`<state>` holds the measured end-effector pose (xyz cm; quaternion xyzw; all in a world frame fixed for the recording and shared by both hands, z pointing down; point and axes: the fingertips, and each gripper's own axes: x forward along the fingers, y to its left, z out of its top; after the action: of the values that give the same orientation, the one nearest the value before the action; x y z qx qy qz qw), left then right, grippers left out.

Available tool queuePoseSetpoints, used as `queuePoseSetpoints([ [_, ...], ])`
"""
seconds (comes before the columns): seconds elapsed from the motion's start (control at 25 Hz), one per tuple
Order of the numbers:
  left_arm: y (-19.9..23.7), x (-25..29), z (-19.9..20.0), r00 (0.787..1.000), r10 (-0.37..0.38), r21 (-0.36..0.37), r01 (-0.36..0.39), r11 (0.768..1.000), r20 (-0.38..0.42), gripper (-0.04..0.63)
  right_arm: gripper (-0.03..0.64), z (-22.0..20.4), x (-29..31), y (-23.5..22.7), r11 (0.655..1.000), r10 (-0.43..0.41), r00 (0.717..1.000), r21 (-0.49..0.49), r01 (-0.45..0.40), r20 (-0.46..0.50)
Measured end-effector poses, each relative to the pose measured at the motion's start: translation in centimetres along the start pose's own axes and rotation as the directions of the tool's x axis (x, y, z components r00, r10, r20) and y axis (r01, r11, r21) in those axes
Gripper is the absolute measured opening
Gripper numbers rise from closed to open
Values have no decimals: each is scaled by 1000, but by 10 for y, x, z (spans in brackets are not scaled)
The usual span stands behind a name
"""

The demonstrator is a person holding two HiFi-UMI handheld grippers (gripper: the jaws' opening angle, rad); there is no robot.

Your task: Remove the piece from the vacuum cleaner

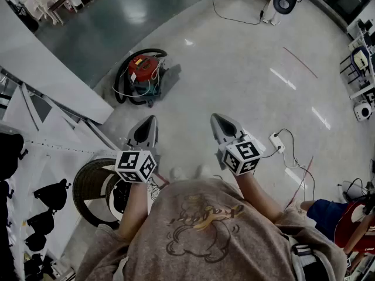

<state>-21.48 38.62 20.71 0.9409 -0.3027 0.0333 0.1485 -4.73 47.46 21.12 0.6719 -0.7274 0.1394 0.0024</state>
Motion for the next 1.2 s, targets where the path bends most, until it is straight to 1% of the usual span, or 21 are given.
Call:
queuePoseSetpoints([
  [0.2, 7, 3, 3, 1000, -8, 4, 8, 1000, 2, 2, -2, -2, 6, -1, 999, -35, 999, 39, 34, 26],
  [0.48, 26, 4, -3, 999, -33, 22, 34, 999, -20, 2, -2, -16, 19, 8, 998, -51, 999, 42, 50, 7],
  [0.76, 46, 10, -8, 998, -55, 5, 55, 998, -30, 2, -2, -27, 33, 13, 995, -79, 997, 53, 79, -8],
  [1.0, 67, 34, -7, 999, -41, -12, 41, 999, -25, 2, -2, -28, 68, 6, 997, -64, 998, 48, 64, -16],
  [1.2, 92, 73, 3, 999, -32, -11, 32, 999, -32, 2, -2, -18, 117, -16, 997, -51, 999, 59, 52, -17],
])
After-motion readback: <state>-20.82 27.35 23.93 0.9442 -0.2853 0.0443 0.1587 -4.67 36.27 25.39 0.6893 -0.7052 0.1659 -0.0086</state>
